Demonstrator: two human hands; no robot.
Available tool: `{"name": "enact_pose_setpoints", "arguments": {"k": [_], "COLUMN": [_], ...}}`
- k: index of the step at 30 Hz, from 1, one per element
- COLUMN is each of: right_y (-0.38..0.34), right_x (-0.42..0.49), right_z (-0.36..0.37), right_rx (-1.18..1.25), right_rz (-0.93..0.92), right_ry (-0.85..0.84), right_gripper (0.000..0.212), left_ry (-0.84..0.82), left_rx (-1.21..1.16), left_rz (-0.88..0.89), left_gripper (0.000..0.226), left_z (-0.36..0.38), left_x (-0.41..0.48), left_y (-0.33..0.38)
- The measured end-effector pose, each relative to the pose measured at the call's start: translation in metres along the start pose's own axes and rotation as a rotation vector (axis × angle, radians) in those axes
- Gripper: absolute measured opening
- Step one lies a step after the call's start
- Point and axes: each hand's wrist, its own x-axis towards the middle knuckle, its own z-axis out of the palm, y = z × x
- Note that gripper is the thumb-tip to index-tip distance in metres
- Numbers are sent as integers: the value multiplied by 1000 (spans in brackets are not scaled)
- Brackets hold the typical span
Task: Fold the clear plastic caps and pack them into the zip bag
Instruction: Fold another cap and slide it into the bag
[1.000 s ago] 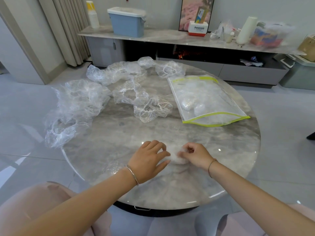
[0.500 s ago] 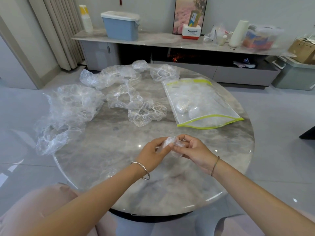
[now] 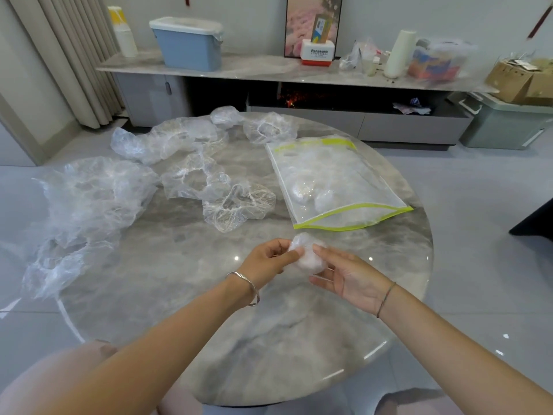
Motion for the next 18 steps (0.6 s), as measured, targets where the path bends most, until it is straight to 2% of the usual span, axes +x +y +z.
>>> {"name": "enact_pose_setpoints", "arguments": {"k": [2,4,5,7,10,12,15,18], "right_y": [-1,0,1,-5,-20,-24,-21,-19], "right_x": [1,7,11,22,45,63,93,117], "right_z": [-7,-17,-26,-53,-92,-109,-123,-126], "right_rx": [56,12,-102,-514,-1043,-1217,-1350,-1444], "right_rz": [-22,-114,-212,-495,-776,-841,-883,-862], "right_ry": [57,199,306,536,645,693,744,718], "right_gripper": [19,9,12,23,22,20,17,19], "left_ry": [-10,34,81,165,174,164,147,154], "left_rx": [41,120,176,342,675,851,1102,1235], "left_rz": [-17,20,64,191,406,489,462,438], "left_gripper": [4,15,22,36,56,67,76,68], "left_z": [3,7,8,8,14,24,36,39], "left_x": [8,18,24,38,68,86,112,132], "left_y": [0,-1,-2,-3,-1,1,-5,-13]}}
